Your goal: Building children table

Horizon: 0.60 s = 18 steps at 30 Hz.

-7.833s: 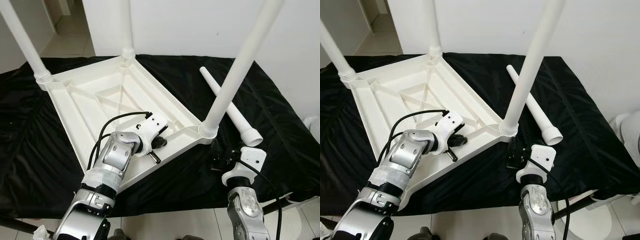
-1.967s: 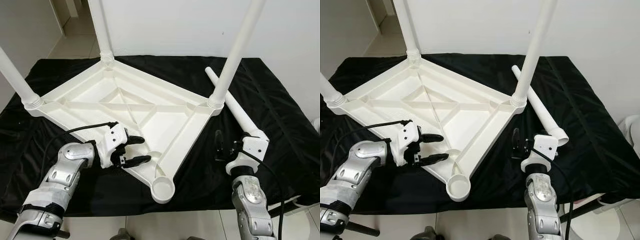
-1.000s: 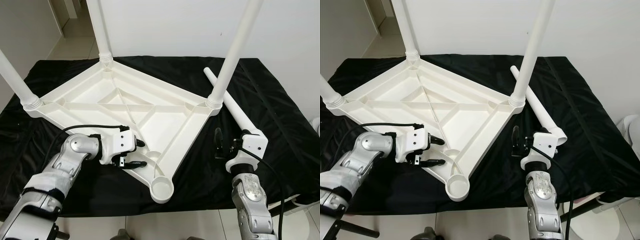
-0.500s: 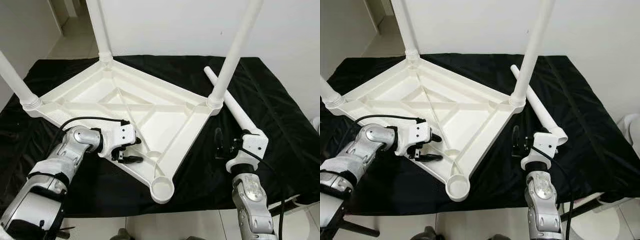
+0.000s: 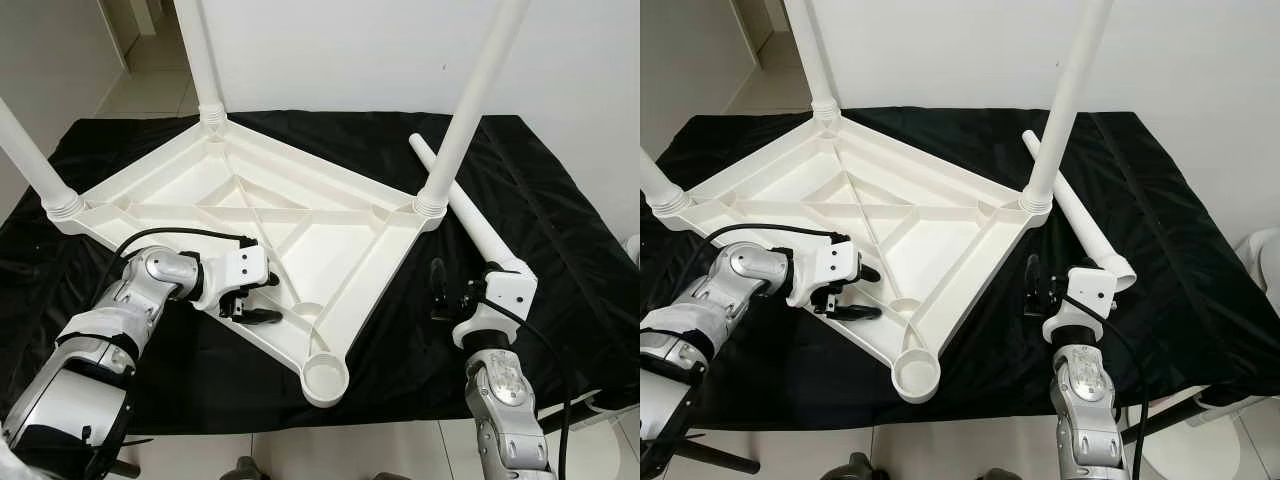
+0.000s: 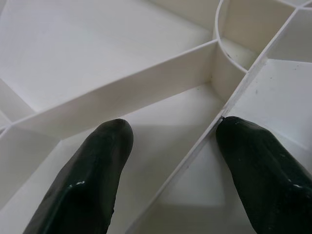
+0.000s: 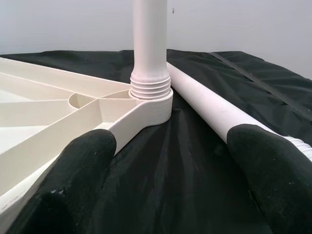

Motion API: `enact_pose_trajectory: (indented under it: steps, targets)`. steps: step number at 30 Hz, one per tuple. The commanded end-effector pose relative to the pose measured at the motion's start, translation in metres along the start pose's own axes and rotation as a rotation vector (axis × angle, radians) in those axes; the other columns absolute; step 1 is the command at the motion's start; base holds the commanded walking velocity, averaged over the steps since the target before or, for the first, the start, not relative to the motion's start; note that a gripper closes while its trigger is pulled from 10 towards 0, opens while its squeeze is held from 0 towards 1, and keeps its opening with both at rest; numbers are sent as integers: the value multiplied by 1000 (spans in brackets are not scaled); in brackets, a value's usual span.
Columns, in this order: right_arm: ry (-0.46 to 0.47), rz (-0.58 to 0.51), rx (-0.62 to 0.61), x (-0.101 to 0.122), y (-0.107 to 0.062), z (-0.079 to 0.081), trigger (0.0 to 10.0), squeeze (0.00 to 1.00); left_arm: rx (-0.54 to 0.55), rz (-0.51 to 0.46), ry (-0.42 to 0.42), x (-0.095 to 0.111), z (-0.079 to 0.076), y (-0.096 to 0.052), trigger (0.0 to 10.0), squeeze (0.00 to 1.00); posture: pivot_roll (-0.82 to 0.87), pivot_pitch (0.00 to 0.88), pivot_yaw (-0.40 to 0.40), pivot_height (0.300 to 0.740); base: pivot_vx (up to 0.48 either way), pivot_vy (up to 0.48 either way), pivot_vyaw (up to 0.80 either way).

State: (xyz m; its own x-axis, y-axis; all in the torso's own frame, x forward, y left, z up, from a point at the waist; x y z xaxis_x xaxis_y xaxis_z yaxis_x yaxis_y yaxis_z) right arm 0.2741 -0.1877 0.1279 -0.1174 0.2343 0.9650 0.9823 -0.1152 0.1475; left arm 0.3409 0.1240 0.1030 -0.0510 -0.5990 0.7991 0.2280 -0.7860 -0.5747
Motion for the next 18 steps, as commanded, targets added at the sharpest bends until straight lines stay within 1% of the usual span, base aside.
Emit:
enact_pose_trajectory:
  steps: [1,2,3,4,5,6,7,8,9,18]
  targets:
    - [-10,5,-4,0,-1,-2,10000,0,-101,28,24,1,-6,1,8588,0,-34,0,46,740,0,0,0]
    - [-10,5,-4,0,-1,-2,10000,0,-101,28,24,1,-6,1,8588,0,-34,0,46,740,0,0,0]
    - [-10,5,-4,0,-1,-2,10000,0,-113,23,21,1,-7,1,4824,0,-34,0,46,740,0,0,0]
    - [-11,6,-4,0,-1,-2,10000,0,-121,20,20,1,-8,2,3569,0,-34,0,46,740,0,0,0]
    - [-11,6,-4,0,-1,-2,10000,0,-121,20,20,1,-8,2,3569,0,-34,0,46,740,0,0,0]
    - [-12,6,-3,0,-1,-2,10000,0,-133,15,17,2,-9,2,1490,0,-35,0,46,740,0,0,0]
    - [-12,6,-3,0,-1,-2,10000,0,-133,15,17,2,-9,2,1490,0,-35,0,46,740,0,0,0]
    - [-13,7,-3,-1,-1,-2,10000,0,-138,10,15,2,-9,2,392,0,-35,0,46,740,0,0,0]
    - [-13,8,-4,-1,-1,-2,10000,0,-140,6,15,3,-9,2,0,0,-35,0,46,740,0,0,0]
    - [-12,10,-3,-1,-2,-2,10000,0,-136,-2,21,5,-8,1,0,0,-37,0,51,740,0,0,0]
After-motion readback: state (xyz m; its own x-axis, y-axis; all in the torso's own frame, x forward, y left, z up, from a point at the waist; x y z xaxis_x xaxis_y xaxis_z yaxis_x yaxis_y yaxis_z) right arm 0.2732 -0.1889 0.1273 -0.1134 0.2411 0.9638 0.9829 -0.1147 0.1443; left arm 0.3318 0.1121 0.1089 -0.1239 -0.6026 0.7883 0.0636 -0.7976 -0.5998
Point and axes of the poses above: a point about 5 cm out from each wrist's last joint towards the gripper, its own y axis pointing out of the wrist towards the gripper, its own x axis along the axis of the wrist's last joint, z = x × y, the point moved 3 cm from there along y, pointing out of the wrist towards the gripper, and after that the axes turned 11 degrees about -y, right-handed, at the moved point
